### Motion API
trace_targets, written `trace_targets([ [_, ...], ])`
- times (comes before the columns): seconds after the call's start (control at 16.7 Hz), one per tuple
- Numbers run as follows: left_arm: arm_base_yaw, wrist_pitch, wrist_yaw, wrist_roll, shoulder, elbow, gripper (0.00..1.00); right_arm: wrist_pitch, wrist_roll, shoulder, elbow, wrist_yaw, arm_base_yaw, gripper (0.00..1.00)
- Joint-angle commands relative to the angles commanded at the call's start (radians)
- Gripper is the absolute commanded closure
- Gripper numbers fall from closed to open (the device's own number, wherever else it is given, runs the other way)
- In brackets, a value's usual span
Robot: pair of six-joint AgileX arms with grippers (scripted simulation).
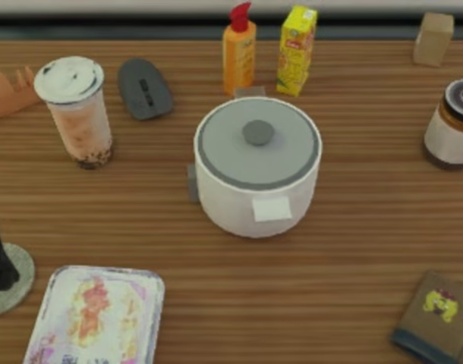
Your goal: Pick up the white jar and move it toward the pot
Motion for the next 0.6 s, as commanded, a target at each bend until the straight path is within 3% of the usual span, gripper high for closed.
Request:
trace_targets([
  [0.3,0.0,0.0,0.0,0.0,0.0,0.0,0.0,-0.053,-0.003,0.05,0.034,0.002,-0.003,0.0],
  [0.6,0.0,0.0,0.0,0.0,0.0,0.0,0.0,-0.281,-0.02,0.303,0.24,0.016,-0.023,0.0],
])
